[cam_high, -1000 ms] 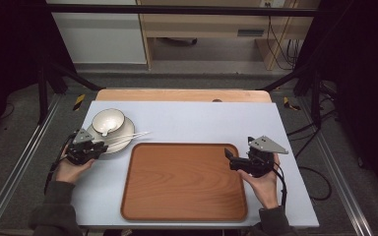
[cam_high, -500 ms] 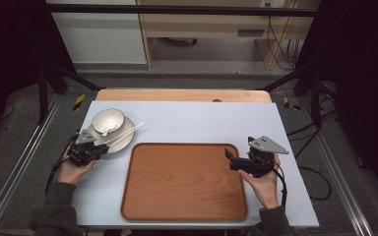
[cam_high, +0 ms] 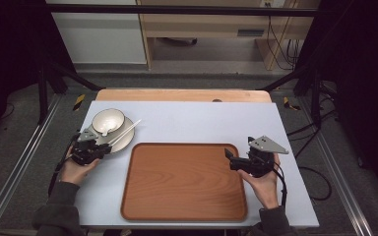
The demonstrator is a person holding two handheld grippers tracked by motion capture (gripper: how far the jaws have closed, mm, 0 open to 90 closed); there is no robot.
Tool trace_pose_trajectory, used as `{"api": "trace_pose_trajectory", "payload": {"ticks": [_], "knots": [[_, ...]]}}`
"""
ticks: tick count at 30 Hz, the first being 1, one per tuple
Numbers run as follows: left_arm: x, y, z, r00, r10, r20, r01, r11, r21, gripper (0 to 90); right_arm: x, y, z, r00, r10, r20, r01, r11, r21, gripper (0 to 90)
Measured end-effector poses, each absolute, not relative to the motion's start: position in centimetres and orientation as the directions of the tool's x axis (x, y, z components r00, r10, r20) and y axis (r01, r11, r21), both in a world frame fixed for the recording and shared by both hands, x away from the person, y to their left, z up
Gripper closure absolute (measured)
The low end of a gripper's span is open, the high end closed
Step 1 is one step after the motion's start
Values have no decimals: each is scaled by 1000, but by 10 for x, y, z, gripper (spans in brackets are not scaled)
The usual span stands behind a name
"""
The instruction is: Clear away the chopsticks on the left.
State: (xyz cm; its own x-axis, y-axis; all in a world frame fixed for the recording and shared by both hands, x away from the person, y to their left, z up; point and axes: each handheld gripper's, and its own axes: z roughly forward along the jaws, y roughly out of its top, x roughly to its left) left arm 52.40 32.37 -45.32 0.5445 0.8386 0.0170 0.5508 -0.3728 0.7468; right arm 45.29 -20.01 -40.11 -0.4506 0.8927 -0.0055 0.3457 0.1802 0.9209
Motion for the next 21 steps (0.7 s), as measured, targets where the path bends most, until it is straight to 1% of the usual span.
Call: {"api": "trace_pose_trajectory", "payload": {"ticks": [2,5,11,21], "knots": [[525,323,-453,544,839,12,553,-370,747,774,453,-200,-401,-451,892,-5,345,180,921,95],[527,322,-454,536,844,-17,560,-341,755,802,453,-200,-402,-452,892,-6,348,182,920,94],[528,321,-455,538,842,-37,568,-329,754,832,453,-200,-401,-451,893,-4,346,179,921,94],[521,313,-448,553,832,-28,549,-339,763,843,452,-201,-400,-450,893,-3,344,177,922,92]]}}
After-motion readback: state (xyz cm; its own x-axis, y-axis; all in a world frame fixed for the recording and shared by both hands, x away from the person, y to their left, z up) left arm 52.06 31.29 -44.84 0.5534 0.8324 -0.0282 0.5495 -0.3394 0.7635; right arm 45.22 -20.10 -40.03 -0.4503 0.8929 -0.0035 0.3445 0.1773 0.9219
